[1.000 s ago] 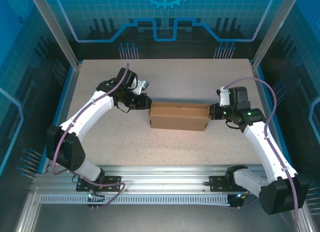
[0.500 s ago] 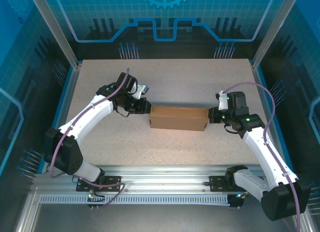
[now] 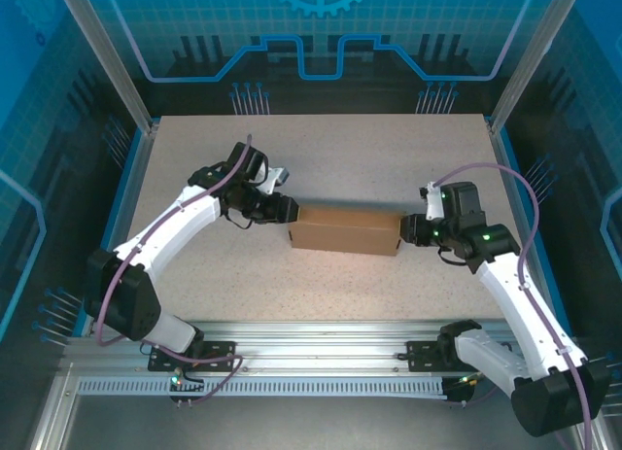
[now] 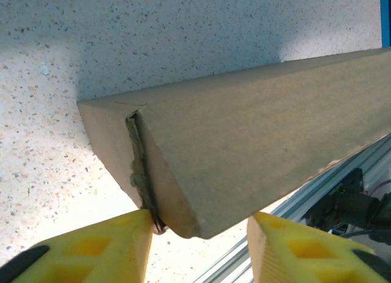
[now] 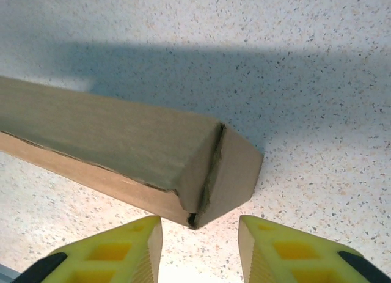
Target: Fold the paper box
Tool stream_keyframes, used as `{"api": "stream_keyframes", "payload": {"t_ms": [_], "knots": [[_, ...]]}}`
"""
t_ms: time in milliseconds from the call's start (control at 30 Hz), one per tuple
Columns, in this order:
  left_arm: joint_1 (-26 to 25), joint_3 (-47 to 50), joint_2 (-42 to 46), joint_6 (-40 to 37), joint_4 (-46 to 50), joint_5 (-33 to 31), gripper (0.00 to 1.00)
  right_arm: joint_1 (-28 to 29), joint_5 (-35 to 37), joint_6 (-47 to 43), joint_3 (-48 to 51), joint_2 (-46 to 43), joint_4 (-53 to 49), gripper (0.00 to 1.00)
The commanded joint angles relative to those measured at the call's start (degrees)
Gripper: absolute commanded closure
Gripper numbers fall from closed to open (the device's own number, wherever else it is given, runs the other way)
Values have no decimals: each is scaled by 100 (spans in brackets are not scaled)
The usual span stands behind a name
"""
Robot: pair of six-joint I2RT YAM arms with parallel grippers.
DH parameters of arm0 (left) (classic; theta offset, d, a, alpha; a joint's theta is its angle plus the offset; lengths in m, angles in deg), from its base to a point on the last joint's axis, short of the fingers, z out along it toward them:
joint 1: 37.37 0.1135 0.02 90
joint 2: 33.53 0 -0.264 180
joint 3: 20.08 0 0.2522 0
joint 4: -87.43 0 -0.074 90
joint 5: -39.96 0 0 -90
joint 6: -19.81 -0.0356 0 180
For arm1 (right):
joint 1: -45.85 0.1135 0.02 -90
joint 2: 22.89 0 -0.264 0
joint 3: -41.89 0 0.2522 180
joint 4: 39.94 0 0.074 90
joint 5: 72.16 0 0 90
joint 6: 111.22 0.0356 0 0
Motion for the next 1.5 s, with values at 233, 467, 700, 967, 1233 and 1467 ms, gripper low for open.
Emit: {"api": "stream_keyframes", "payload": {"t_ms": [233,467,700,967,1233,1467], "knots": [[16,-564,382,-55,580,38,39,-112,-346,-32,-717,56,-97,67],[70,-717,229,23,91,314,53,-194,-907,-90,-745,404,374,87],[69,-793,-86,-338,-262,540,65,-467,-1440,-160,-662,639,567,100],[44,-685,-269,-290,-559,523,79,-537,-1725,-169,-523,862,756,100],[-10,-558,-267,-203,-601,418,91,-523,-1823,-44,-314,983,910,100],[-66,-75,-110,-67,-790,463,98,-478,-1794,25,-47,904,1002,100]]}}
